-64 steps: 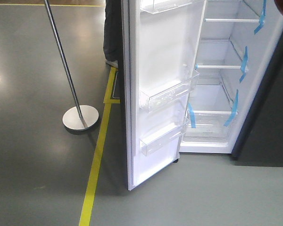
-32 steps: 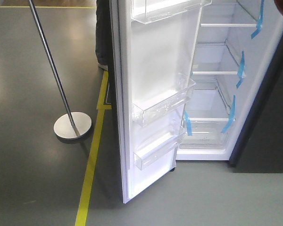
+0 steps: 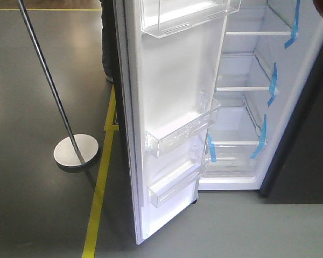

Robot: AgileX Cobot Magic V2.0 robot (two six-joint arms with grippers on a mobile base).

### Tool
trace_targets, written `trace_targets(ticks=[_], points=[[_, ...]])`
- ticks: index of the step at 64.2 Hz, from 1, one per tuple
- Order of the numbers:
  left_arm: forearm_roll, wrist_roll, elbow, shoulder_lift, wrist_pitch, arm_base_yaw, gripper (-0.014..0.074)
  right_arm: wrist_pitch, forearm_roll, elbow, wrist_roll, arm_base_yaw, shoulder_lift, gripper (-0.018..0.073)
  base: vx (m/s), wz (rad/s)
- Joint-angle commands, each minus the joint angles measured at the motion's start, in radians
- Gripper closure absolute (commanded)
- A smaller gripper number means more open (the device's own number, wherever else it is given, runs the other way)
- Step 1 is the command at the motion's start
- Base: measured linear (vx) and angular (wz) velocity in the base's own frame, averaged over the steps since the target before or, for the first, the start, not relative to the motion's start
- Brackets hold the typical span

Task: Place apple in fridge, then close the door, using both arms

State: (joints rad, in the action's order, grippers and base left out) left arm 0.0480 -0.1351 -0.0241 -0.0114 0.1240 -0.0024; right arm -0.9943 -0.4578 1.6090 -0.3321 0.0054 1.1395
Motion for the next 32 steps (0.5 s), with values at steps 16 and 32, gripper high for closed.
trace_targets(ticks=[16,32], points=[[0.0,-0.01,0.017,-0.014,-0.075,-0.007,0.0603,0.078,-0.023,0.03,-0.007,-0.005,-0.014,0.0363,0.1,-0.02],[0.0,-0.01,0.017,-0.014,-0.075,-0.007,0.0603,0.078,-0.023,0.03,-0.007,-0.005,-0.014,0.0363,0.1,-0.01]])
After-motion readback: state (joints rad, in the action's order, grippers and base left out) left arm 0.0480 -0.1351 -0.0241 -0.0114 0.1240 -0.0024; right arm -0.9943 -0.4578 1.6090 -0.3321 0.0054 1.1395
